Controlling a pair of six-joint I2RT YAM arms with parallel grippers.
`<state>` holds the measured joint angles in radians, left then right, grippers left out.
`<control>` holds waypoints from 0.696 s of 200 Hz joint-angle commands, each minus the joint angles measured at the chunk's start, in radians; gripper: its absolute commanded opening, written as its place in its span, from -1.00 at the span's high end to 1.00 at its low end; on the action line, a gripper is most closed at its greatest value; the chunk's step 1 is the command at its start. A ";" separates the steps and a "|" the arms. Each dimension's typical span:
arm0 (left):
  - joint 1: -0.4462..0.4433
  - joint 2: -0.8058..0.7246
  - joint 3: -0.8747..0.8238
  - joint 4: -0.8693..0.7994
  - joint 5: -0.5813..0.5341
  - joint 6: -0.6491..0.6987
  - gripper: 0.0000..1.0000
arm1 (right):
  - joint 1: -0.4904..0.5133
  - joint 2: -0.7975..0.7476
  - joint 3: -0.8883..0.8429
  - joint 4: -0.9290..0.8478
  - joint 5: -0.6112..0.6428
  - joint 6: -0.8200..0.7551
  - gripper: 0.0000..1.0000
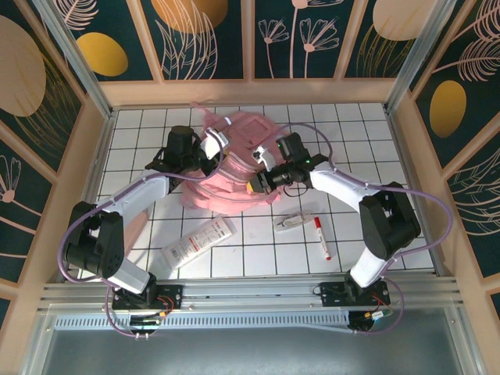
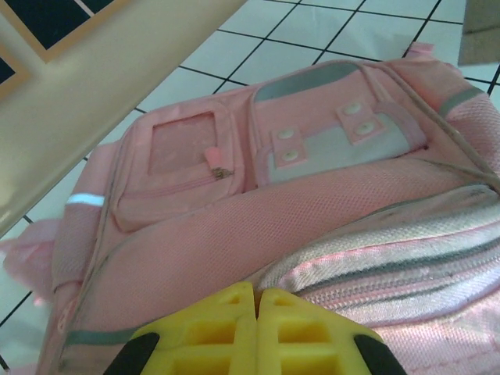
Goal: Pack books, pencil case, and school supplies into a backpack
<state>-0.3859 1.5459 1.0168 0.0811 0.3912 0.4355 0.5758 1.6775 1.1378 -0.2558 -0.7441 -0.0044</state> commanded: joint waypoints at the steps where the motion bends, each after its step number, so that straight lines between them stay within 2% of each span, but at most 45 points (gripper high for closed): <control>1: -0.031 -0.001 -0.006 0.118 0.083 -0.065 1.00 | 0.025 0.003 0.051 0.112 -0.119 0.098 1.00; 34: -0.031 -0.002 -0.006 0.105 0.078 -0.067 1.00 | 0.056 0.024 0.040 0.235 -0.158 0.333 1.00; 59: -0.031 -0.001 -0.013 0.104 0.079 -0.078 1.00 | 0.088 0.025 0.015 0.366 -0.058 0.491 1.00; 89: -0.031 -0.001 -0.021 0.109 0.083 -0.093 1.00 | 0.090 0.026 0.020 0.456 0.057 0.590 1.00; 109: -0.031 0.003 -0.023 0.112 0.081 -0.104 1.00 | 0.097 0.022 -0.013 0.586 0.040 0.673 1.00; 113: -0.031 0.004 -0.024 0.112 0.080 -0.105 1.00 | 0.097 0.022 -0.017 0.606 0.031 0.685 0.93; 128: -0.031 0.005 -0.026 0.114 0.081 -0.109 1.00 | 0.096 0.011 -0.020 0.585 0.027 0.642 0.84; 139: -0.031 0.003 -0.029 0.114 0.078 -0.109 1.00 | 0.096 -0.014 -0.012 0.492 0.077 0.532 0.63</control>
<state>-0.3985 1.5478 1.0077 0.1822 0.3977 0.3569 0.6605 1.7069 1.1133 0.1402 -0.6979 0.6060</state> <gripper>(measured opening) 0.049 0.100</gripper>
